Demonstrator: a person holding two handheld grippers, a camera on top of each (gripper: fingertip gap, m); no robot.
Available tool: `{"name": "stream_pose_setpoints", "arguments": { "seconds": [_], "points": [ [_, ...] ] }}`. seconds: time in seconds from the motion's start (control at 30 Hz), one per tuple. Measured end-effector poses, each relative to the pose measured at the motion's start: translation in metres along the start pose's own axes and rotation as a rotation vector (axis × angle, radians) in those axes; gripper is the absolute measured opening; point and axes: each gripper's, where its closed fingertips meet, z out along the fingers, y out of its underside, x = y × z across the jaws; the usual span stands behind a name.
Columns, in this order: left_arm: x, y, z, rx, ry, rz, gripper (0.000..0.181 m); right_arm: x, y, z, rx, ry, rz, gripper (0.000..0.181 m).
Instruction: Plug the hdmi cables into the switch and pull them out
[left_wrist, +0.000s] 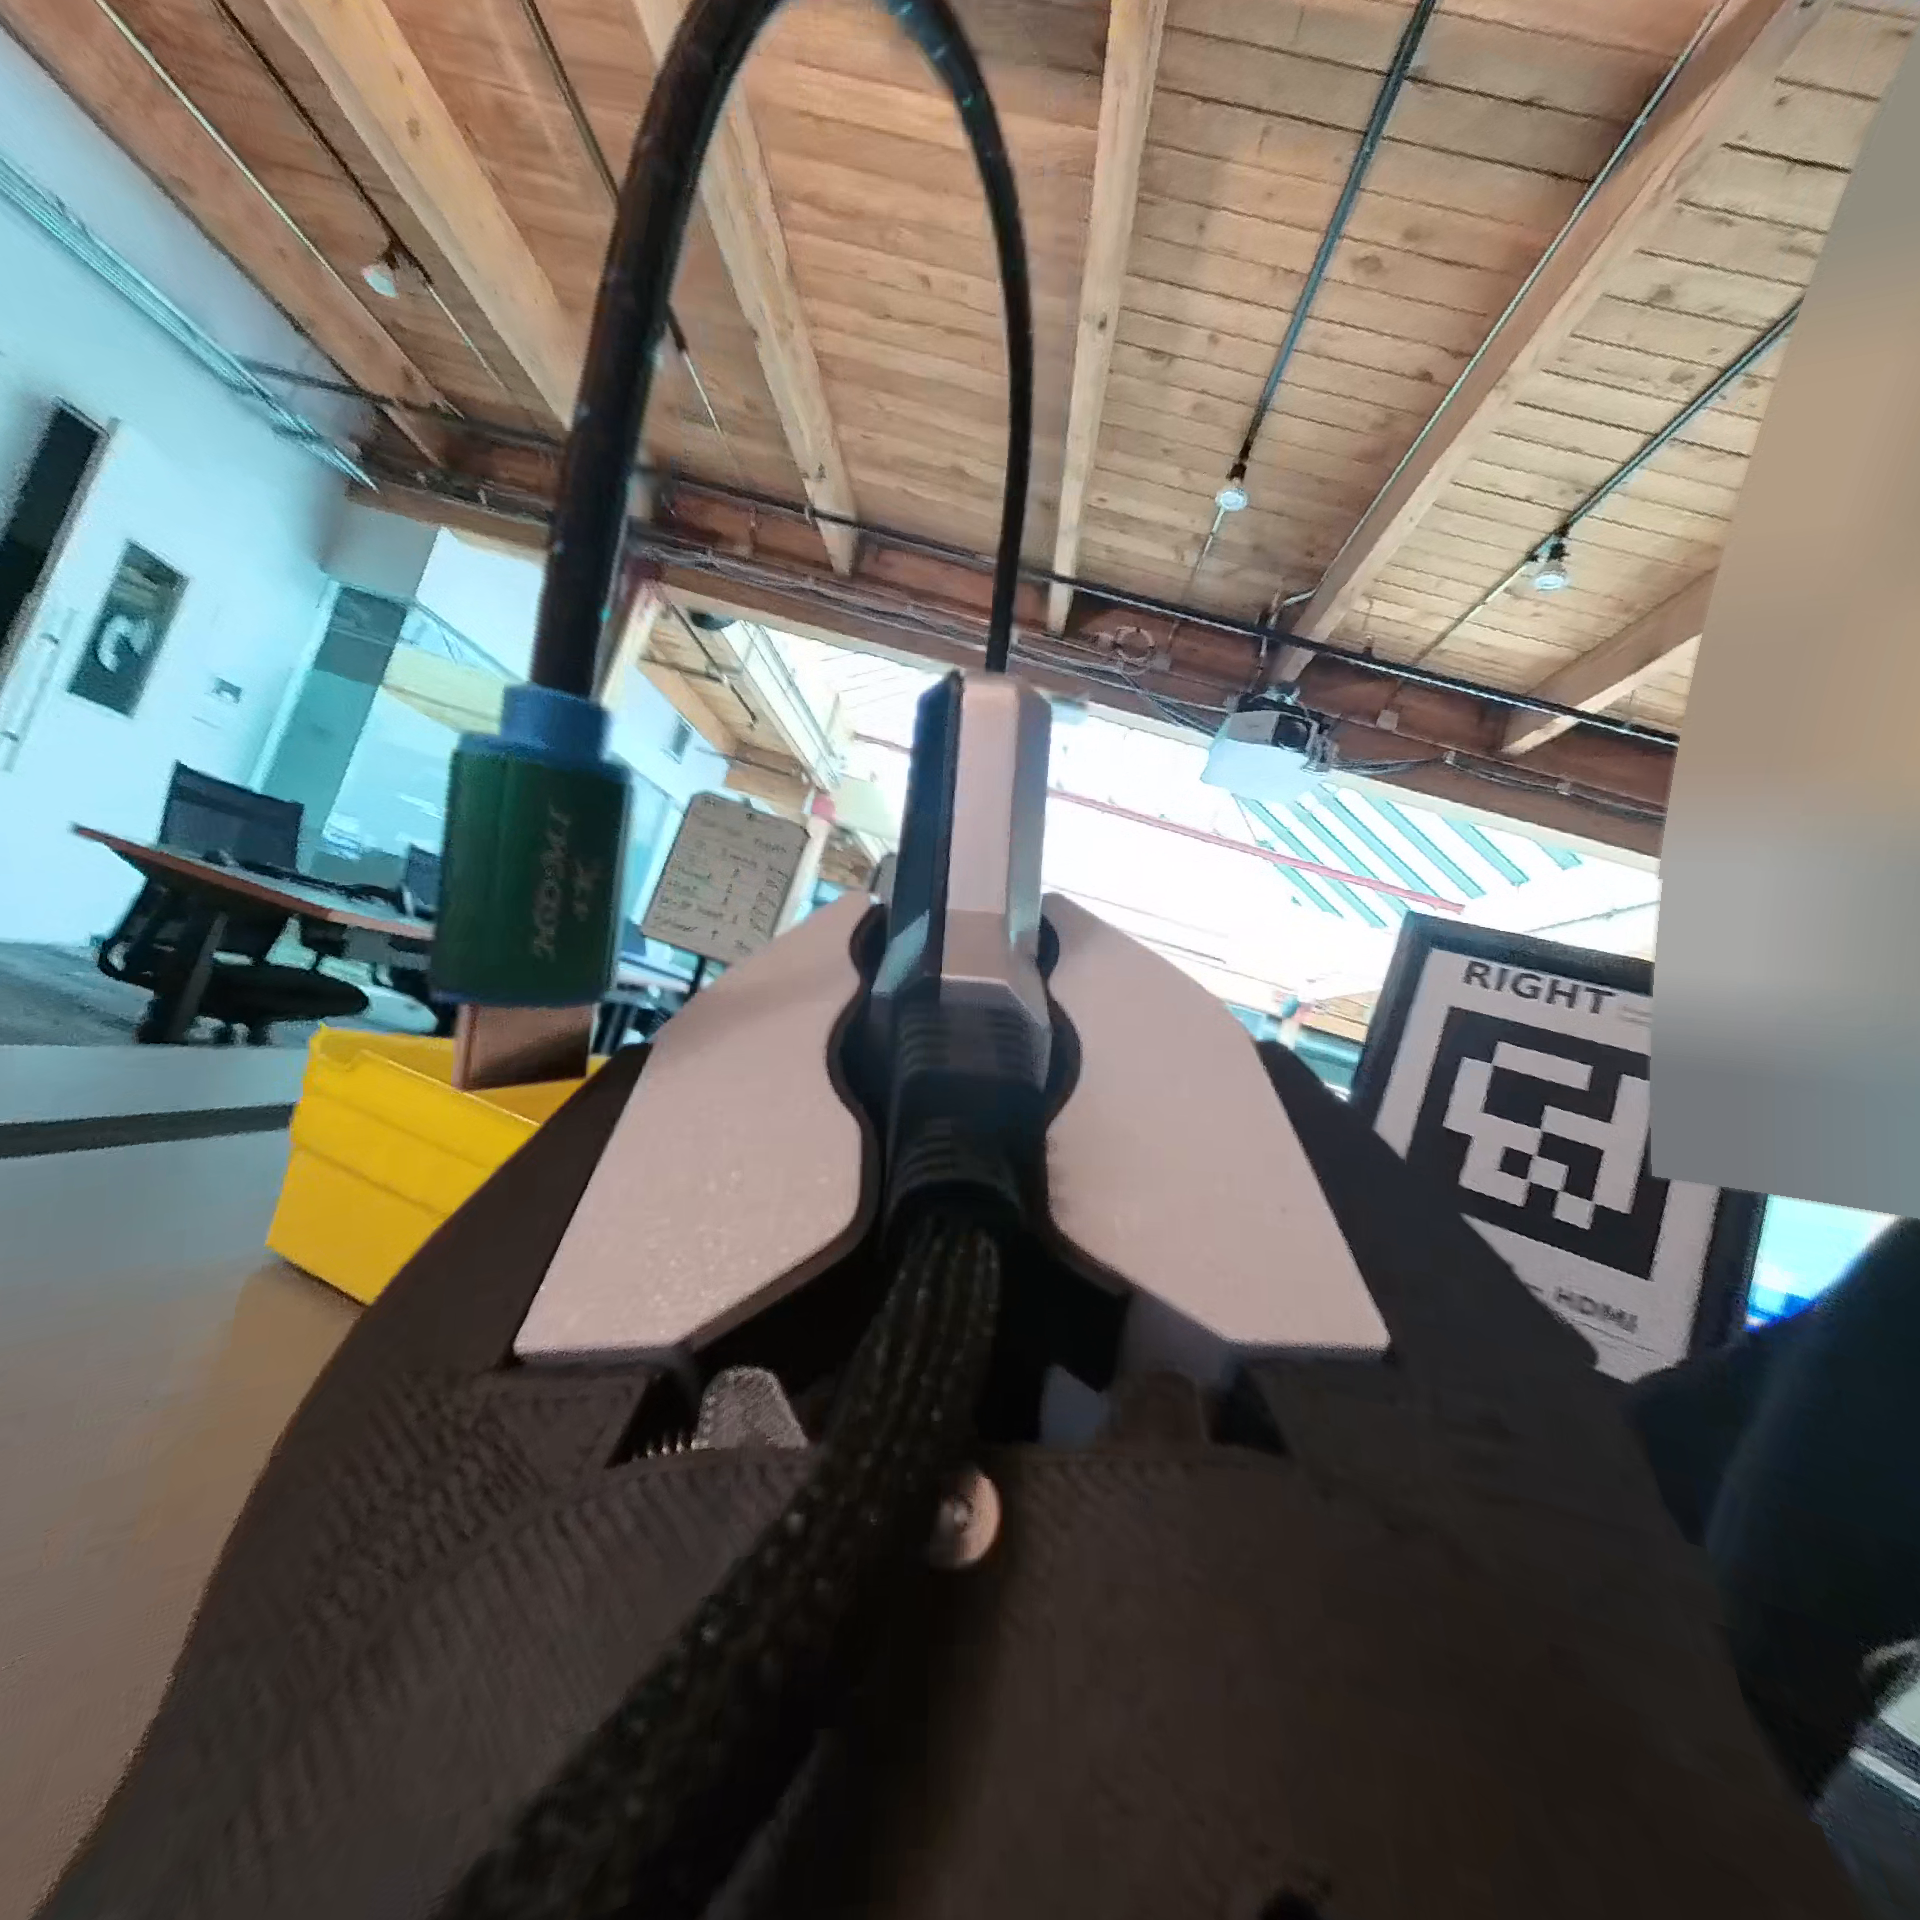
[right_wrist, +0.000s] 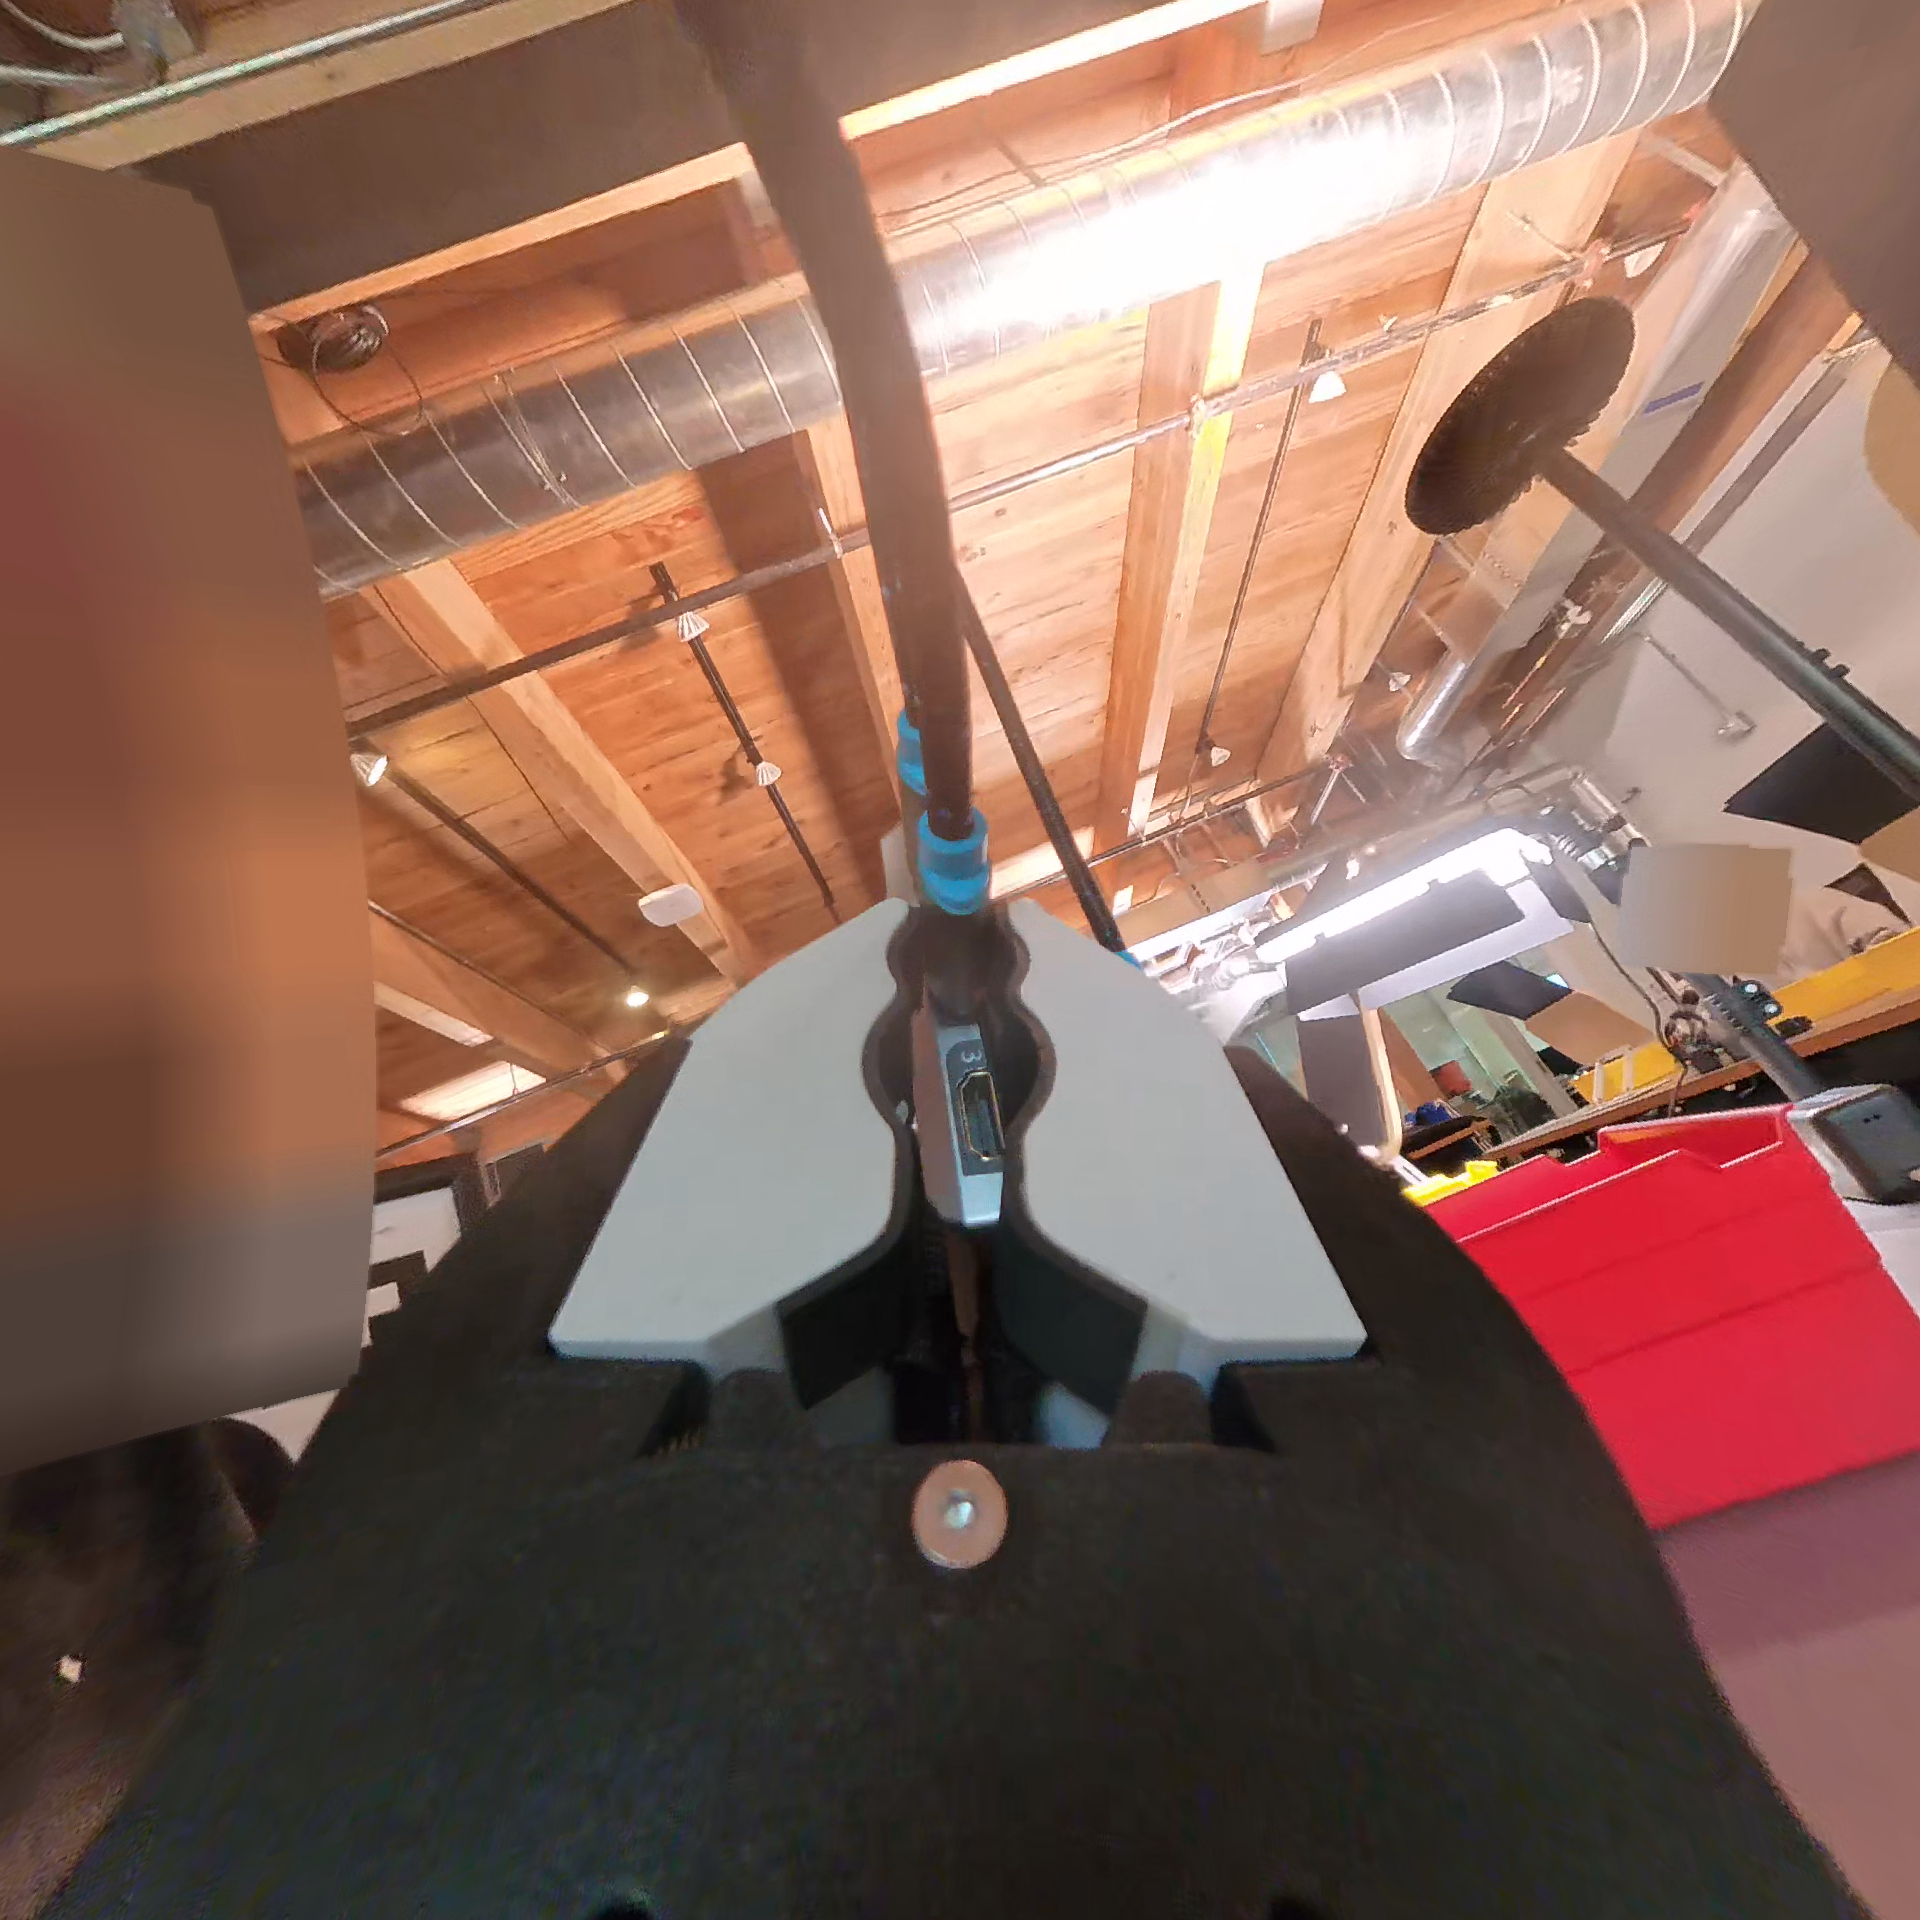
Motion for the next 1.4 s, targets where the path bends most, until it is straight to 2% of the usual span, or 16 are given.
{"name": "stream_pose_setpoints", "arguments": {
  "seconds": [0.33,0.37,0.4,0.43,0.47,0.53,0.57,0.6,0.7,0.8,0.87,0.97,1.07,1.17,1.23,1.4],
  "points": [
    [0.002,-0.002,-0.004,0.081,-0.041,0.078,0.021,-0.002,0.000,-0.002,-0.019,0.014,-0.015,0.010],
    [0.003,-0.011,-0.008,0.152,-0.038,0.050,0.023,-0.003,-0.026,-0.010,0.158,0.013,0.019,0.011],
    [0.002,-0.026,-0.019,0.305,-0.025,-0.069,0.021,0.008,-0.075,-0.034,0.474,0.030,0.138,0.011],
    [-0.002,-0.027,-0.024,0.393,0.004,-0.256,0.021,0.021,-0.102,-0.050,0.603,0.036,0.237,0.011],
    [-0.007,-0.013,-0.022,0.386,-0.012,-0.350,0.022,0.019,-0.108,-0.046,0.529,0.030,0.149,0.012],
    [-0.013,0.026,-0.013,0.241,-0.079,-0.240,0.022,0.003,-0.097,-0.026,0.333,0.066,-0.019,0.012],
    [-0.016,0.030,-0.011,0.232,-0.085,-0.261,0.022,-0.006,-0.088,-0.018,0.243,0.081,-0.094,0.012],
    [-0.013,0.024,-0.010,0.245,-0.048,-0.290,0.022,-0.011,-0.083,-0.012,0.170,0.112,-0.180,0.012],
    [-0.006,0.007,-0.009,0.225,-0.026,-0.178,0.022,-0.014,-0.077,-0.008,-0.043,0.217,-0.434,0.012],
    [0.005,-0.008,-0.009,0.199,0.026,-0.108,0.023,-0.001,-0.090,-0.026,-0.249,0.409,-0.638,0.012],
    [0.011,-0.016,-0.010,0.167,0.050,-0.027,0.022,0.008,-0.112,-0.049,-0.367,0.582,-0.787,0.012],
    [0.014,-0.021,-0.012,0.111,0.065,0.095,0.024,0.010,-0.163,-0.088,-0.465,0.866,-0.974,0.012],
    [0.010,-0.022,-0.016,0.135,0.065,0.095,0.023,-0.004,-0.219,-0.116,-0.496,1.118,-1.131,0.012],
    [0.001,-0.013,-0.015,0.109,0.029,0.056,0.023,-0.030,-0.270,-0.115,-0.456,1.236,-1.242,0.012],
    [0.001,-0.012,-0.015,0.103,0.025,0.070,0.023,-0.040,-0.303,-0.114,-0.485,1.354,-1.336,0.012],
    [0.006,-0.016,-0.016,0.127,0.043,0.101,0.023,-0.047,-0.371,-0.130,-0.622,1.792,-1.677,0.012]
  ]
}}
